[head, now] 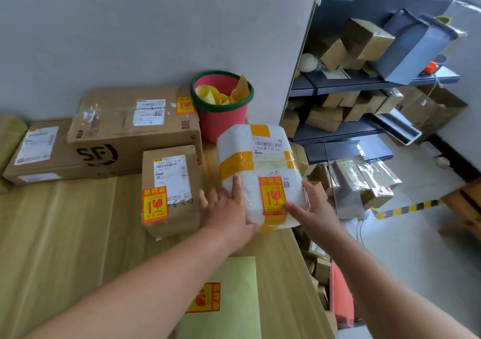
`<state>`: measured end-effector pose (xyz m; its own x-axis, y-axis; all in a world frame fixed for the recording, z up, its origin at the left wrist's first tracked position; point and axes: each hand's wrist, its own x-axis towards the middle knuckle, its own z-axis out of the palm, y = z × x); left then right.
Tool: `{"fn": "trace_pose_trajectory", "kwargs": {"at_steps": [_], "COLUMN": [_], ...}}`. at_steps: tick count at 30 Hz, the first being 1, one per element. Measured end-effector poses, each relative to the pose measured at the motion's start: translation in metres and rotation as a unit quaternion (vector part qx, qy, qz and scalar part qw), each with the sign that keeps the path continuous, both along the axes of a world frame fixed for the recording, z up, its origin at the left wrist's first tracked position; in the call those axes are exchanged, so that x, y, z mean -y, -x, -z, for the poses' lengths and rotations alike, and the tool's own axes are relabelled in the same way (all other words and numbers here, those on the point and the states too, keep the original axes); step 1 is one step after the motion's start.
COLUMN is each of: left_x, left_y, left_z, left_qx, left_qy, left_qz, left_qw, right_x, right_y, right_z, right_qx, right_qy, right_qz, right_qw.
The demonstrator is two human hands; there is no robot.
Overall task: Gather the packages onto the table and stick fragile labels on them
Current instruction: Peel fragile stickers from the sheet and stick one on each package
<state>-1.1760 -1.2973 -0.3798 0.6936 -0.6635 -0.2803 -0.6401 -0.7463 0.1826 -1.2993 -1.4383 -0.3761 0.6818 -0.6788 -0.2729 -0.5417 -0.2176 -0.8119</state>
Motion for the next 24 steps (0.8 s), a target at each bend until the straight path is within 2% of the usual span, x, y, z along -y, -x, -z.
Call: {"fn": "trace_pose_trajectory", "kwargs": {"at_steps": [5,11,20,24], "left_x": [0.0,0.001,-0.007,-0.015], "left_y": [-0.011,-0.026,-0.038,-0.036], "left_z": [0.019,0.024,0.027,0.015], "left_qx": [0.064,0.127,0.101,0.077], "left_qy": [-0.074,-0.099,-0.075,-0.025], "left_qz": [0.037,0.05,0.045,0.04], "left_qw": [0.994,0.986,0.991,0.996], "right_x": [0.005,0.005,0.0,-0.016], "right_y": [-0.018,-0.038,-0.047,-0.052], "right_z": [0.027,0.036,0.034,0.027], "right_qx": [-0.067,-0.054,-0.074,-0.083], "right_qy": [0.002,0.019,0.046,0.15], "right_qz": [-0.038,-0.054,-0.065,-0.054], "right_qw": [0.997,0.997,0.994,0.984]}}
